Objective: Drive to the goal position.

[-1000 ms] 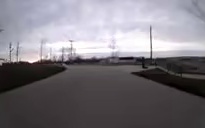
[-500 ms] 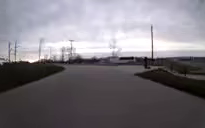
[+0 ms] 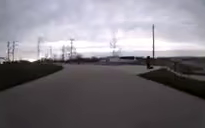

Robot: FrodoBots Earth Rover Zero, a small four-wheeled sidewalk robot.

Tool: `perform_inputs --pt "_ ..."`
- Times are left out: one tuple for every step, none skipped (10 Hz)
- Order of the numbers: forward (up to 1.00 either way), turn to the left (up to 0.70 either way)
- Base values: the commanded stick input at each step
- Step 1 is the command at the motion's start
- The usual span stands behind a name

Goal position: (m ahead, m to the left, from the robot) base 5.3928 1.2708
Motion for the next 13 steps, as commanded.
perform_inputs --pt "1.00 0.13" --pt "1.00 0.29" --pt "1.00 0.31" --pt "1.00 0.32" --pt "1.00 0.25" --pt "1.00 0.04" --pt "1.00 0.00" --pt "1.00 0.00" --pt "1.00 0.00" --pt "1.00 0.00" --pt "1.00 0.00" --pt "1.00 0.00" --pt "1.00 0.00"
